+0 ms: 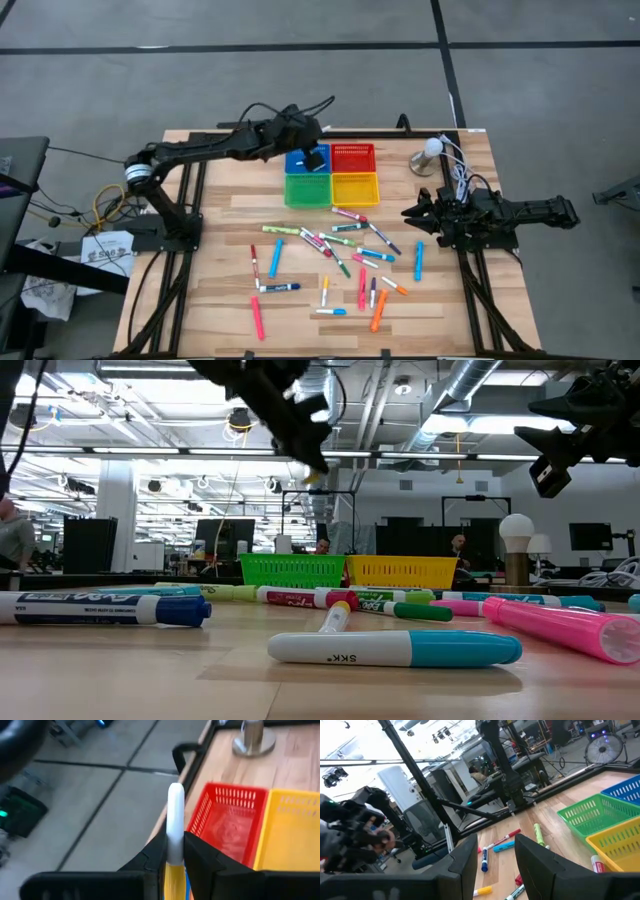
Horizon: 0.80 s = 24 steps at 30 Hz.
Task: Pick & Place Markers
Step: Put the bottom small yellow marker into the blue bin
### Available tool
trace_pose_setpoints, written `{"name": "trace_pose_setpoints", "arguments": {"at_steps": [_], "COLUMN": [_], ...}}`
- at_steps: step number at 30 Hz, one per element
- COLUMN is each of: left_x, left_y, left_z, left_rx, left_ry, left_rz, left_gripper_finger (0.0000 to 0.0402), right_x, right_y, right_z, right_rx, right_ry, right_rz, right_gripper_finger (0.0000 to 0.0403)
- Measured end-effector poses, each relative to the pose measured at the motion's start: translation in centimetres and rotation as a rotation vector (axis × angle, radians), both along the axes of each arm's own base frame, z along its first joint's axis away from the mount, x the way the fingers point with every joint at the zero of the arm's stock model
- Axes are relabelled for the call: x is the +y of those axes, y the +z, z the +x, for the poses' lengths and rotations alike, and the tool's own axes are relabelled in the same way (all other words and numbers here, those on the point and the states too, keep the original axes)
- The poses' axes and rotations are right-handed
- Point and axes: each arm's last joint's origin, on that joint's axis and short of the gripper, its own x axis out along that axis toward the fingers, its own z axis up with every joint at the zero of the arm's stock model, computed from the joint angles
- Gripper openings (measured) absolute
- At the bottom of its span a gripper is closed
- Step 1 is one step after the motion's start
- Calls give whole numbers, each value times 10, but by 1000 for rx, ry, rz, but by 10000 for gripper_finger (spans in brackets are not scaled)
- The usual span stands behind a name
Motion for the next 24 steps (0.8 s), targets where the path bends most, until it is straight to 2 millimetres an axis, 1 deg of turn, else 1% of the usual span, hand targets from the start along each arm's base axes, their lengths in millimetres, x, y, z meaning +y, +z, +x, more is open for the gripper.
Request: {"name": "trace_pose_setpoints", "arguments": {"at_steps": [4,9,18,24], "left_x": [19,32,33,36], "left_y": [-20,-41,-76,-103], "left_z": [2,5,12,14], "left_rx": [37,69,167,256], "left_ry": [-9,-48,-111,-104], "left_rz": [-58,-139,-273,-332], "left_gripper_finger": [58,58,58,58], "right_x": [0,0,0,0], "right_y": [0,0,0,0], "right_z": [0,0,0,0], "right_rx": [0,0,0,0], "right_ry": [0,0,0,0], "right_rz": [0,0,0,0], "right_gripper_finger": [120,120,120,120]}}
